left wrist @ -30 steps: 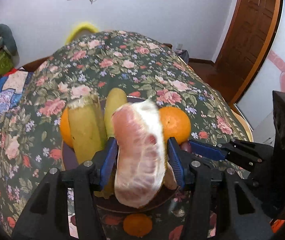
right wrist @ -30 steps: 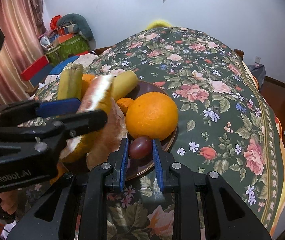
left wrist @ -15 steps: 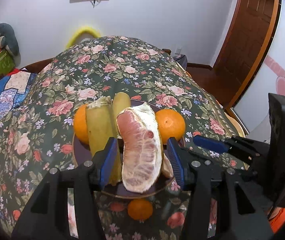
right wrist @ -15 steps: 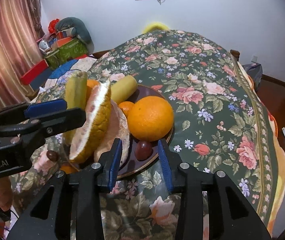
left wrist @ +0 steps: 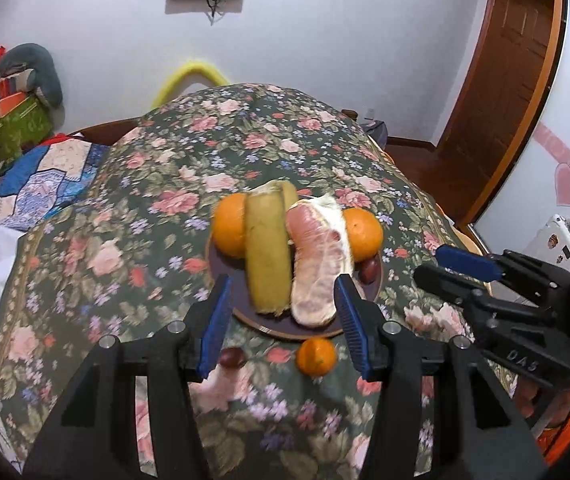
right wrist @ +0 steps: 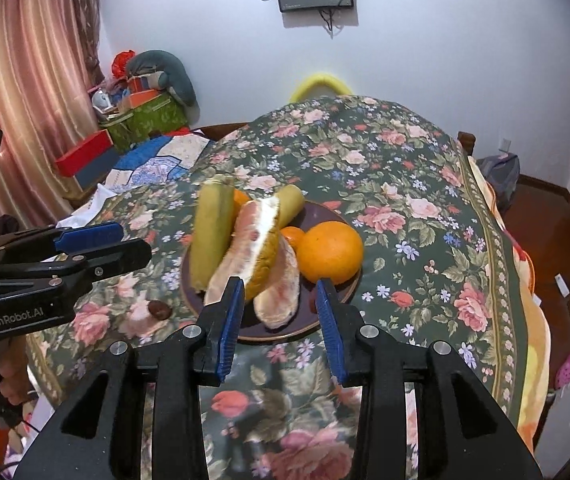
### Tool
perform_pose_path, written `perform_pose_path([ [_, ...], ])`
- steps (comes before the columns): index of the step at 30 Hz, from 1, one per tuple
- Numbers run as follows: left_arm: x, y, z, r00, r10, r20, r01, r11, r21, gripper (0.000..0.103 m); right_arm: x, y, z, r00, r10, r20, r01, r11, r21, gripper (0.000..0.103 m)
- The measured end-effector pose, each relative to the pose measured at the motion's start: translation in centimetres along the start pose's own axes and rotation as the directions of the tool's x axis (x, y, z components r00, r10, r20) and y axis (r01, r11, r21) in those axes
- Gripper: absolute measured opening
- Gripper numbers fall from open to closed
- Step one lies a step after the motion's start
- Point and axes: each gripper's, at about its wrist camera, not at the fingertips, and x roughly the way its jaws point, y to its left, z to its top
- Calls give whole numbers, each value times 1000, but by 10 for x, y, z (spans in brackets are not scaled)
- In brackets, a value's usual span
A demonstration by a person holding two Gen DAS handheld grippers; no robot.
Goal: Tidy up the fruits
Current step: 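Carry the pomelo piece and red date onto the plate and open both grippers, then grasp another red date with the left gripper while the right gripper grasps a small tangerine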
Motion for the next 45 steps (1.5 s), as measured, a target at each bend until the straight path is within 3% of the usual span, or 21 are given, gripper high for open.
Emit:
perform_pose_path([
  [9, -17, 24, -26, 999, 29, -37, -29, 999, -19, 52, -2, 20, -12, 1000, 11, -19, -12, 1000, -11, 34],
  [28, 11, 63, -66, 988, 56, -141, -63, 997, -43, 51, 59, 57, -40, 981, 71, -183, -78, 996, -33, 34],
  [41, 35, 51, -69, 985, 19, -169, -19, 1000, 3, 51, 78, 55, -46, 973, 80, -216, -88, 996, -29, 31],
  [45, 40, 44, -69, 984, 14, -176, -11, 1000, 22, 44, 72, 54, -45, 977, 76, -200, -83, 996, -30, 31],
])
